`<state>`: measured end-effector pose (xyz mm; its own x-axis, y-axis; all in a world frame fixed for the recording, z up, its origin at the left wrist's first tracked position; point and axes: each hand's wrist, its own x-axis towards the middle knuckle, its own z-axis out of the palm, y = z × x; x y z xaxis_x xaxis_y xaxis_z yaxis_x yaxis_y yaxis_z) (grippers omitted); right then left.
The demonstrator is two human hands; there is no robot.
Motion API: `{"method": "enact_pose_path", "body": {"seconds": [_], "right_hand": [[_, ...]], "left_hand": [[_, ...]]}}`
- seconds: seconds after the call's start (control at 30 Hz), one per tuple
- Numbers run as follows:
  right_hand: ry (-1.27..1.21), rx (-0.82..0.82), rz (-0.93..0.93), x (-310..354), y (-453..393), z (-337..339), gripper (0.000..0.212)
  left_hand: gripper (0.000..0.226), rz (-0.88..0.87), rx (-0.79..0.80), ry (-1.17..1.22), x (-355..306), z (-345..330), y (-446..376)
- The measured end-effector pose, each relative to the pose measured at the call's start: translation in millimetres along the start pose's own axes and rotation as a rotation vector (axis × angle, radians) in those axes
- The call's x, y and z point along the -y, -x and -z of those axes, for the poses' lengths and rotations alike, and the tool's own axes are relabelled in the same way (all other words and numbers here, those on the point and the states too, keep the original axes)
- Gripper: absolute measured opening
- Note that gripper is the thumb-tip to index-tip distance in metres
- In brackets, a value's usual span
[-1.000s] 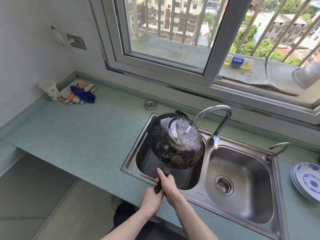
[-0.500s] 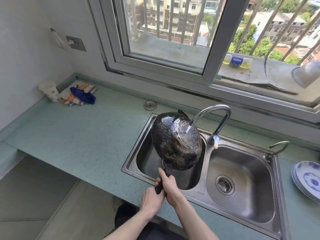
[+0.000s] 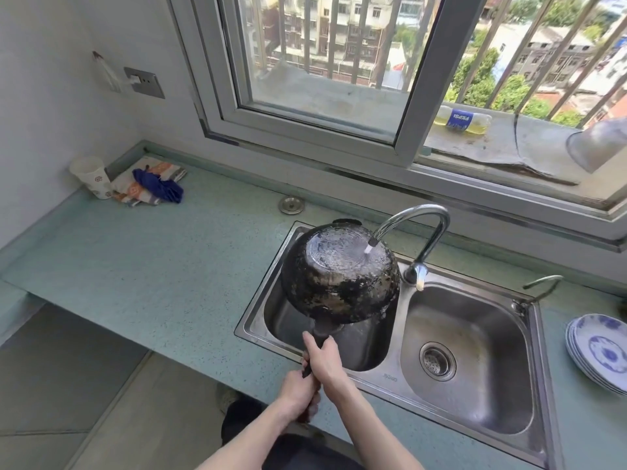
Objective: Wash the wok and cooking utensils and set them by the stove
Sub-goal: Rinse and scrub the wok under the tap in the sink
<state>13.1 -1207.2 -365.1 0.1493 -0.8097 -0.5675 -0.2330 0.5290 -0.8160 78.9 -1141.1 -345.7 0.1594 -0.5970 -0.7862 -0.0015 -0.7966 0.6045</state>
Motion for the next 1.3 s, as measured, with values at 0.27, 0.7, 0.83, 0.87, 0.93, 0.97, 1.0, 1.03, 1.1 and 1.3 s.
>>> {"method": "enact_pose_path", "body": {"seconds": [0.27,0.7,0.83,0.87,0.93,0.97,1.0,1.03,1.1,1.3], "right_hand": [[0.150,-0.012,0.027,0,-6,2,0.039],[0.001,0.035,0.002,22,-8,24,0.030],[-0.051,0.015,0.005,25,-9,32,0.029],[-0.069,0.002,0.002,26,-9,34,0.030],[-0.110,-0.017,0.002,28,-9,38,0.030],[-0.121,-0.022,0.012,29,-7,41,0.030],[-0.122,-0.030,0.021,30,-7,43,0.030],[-0.119,-0.039,0.029,31,-6,46,0.030],[-0.105,-0.060,0.035,33,-5,52,0.030],[-0.084,-0.077,0.040,33,-6,76,0.029]], "left_hand": [[0.033,-0.006,0.078,0.076,1,2,-4],[0.031,0.021,0.078,0.136,-23,-13,-6],[0.034,0.001,0.085,0.148,-28,-22,-9],[0.035,-0.005,0.087,0.152,-30,-24,-9],[0.037,-0.016,0.095,0.155,-35,-29,-8],[0.037,-0.023,0.097,0.152,-37,-31,-7],[0.036,-0.032,0.100,0.147,-38,-34,-7],[0.035,-0.039,0.104,0.144,-40,-37,-7],[0.034,-0.034,0.105,0.143,-42,-44,-7],[0.031,-0.013,0.146,0.180,-49,-68,-2]]}}
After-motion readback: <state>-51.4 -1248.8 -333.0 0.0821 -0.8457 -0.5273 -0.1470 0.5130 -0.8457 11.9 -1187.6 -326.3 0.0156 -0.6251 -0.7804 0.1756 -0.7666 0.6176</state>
